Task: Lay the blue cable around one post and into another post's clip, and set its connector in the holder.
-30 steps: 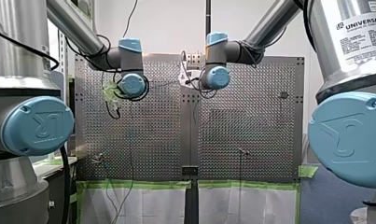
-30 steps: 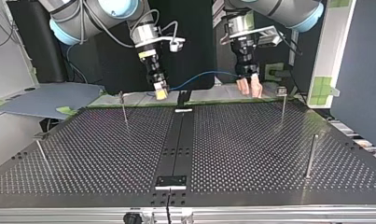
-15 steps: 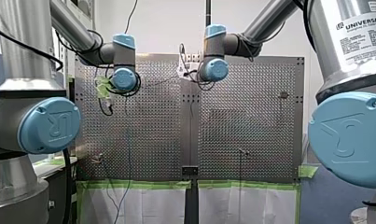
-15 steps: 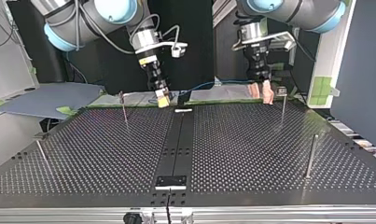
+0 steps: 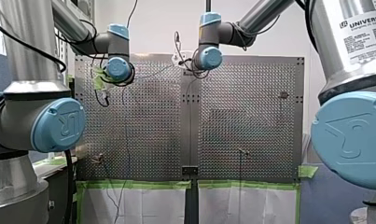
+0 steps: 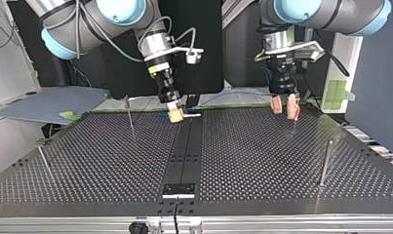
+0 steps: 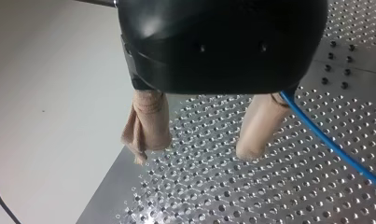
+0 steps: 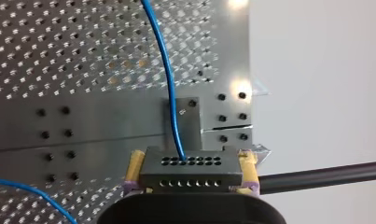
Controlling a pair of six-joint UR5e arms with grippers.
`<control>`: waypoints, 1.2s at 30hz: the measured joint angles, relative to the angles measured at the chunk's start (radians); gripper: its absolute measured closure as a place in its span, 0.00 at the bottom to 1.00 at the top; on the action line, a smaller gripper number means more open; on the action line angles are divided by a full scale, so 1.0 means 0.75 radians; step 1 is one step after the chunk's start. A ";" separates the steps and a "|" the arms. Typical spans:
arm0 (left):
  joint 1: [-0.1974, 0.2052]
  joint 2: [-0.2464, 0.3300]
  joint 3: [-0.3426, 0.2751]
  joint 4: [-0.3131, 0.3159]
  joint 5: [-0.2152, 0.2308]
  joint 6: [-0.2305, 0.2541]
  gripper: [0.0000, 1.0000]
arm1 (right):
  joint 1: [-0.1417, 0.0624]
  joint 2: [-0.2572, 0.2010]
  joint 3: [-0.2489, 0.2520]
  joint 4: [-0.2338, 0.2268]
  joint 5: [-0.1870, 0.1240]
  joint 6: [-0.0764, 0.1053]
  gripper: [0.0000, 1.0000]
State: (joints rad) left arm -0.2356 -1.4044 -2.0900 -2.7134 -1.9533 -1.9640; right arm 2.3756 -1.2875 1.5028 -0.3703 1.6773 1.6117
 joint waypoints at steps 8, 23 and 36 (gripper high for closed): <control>0.047 0.051 0.050 -0.096 0.044 -0.027 0.00 | 0.019 0.005 -0.043 -0.006 0.021 0.004 1.00; 0.138 0.074 0.252 -0.292 0.113 -0.045 0.00 | 0.064 0.098 -0.176 0.022 0.032 0.006 1.00; 0.220 0.058 0.366 -0.332 0.178 -0.073 0.00 | 0.094 0.148 -0.286 0.060 0.032 0.006 1.00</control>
State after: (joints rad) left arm -0.0703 -1.3610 -1.8155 -2.9625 -1.8195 -2.0184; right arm 2.4462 -1.1766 1.2880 -0.3253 1.7014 1.6164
